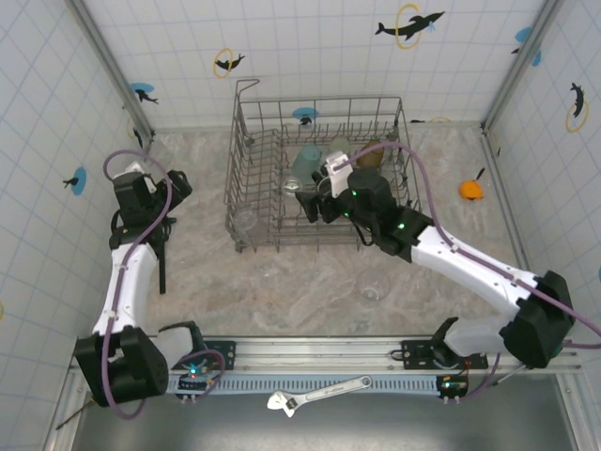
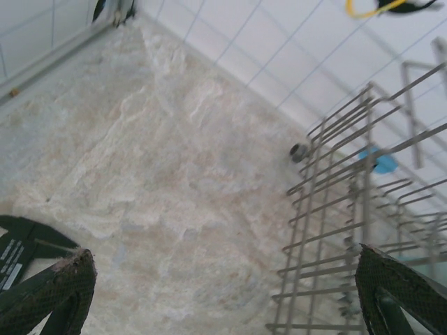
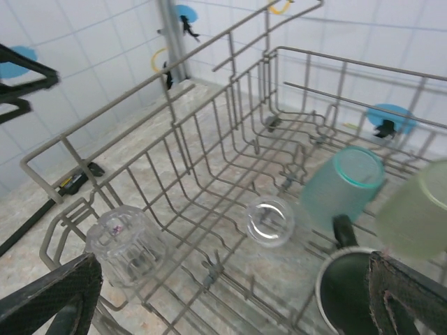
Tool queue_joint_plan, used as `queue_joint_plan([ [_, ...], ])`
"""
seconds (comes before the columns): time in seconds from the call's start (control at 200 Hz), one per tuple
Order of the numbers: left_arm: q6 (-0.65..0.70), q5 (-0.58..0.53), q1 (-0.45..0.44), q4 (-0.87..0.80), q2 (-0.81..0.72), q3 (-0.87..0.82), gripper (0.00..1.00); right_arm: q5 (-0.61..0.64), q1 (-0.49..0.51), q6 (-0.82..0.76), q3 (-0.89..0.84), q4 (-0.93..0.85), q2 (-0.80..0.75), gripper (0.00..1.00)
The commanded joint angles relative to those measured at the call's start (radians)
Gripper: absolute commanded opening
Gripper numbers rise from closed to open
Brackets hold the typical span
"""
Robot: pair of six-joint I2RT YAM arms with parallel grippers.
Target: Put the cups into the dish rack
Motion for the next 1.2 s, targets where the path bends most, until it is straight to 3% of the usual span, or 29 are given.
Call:
queue_joint_plan([
  [0.0,-0.062,0.025,-0.021,-0.029,-0.058,0.028,0.97,0.095,-0.017,0.082,-0.065,-0.073,-0.086,1.00],
  [0.195,-0.113,-0.072,-0.166,-0.112,-0.136,0.050,0.98,0.128,-0.074,0.135,-0.137,-0.149,-0.218,1.00],
  [0.34,-0.187,-0.069,-0.243,-0.163,-0.172,0.086,0.98,0.109,-0.137,0.183,-0.182,-0.185,-0.311,1.00],
  [0.495,-0.227,-0.139,-0.393,-0.218,-0.171,0.122,0.98,0.093,-0.193,0.224,-0.232,-0.211,-0.391,1.00],
  [0.736,-0.266,-0.245,-0.586,-0.259,-0.148,0.131,0.98,0.091,-0.228,0.264,-0.242,-0.307,-0.440,1.00],
  [1.196,-0.287,-0.454,-1.069,-0.291,0.025,0.216,0.98,0.136,-0.232,0.347,-0.249,-0.422,-0.474,1.00],
])
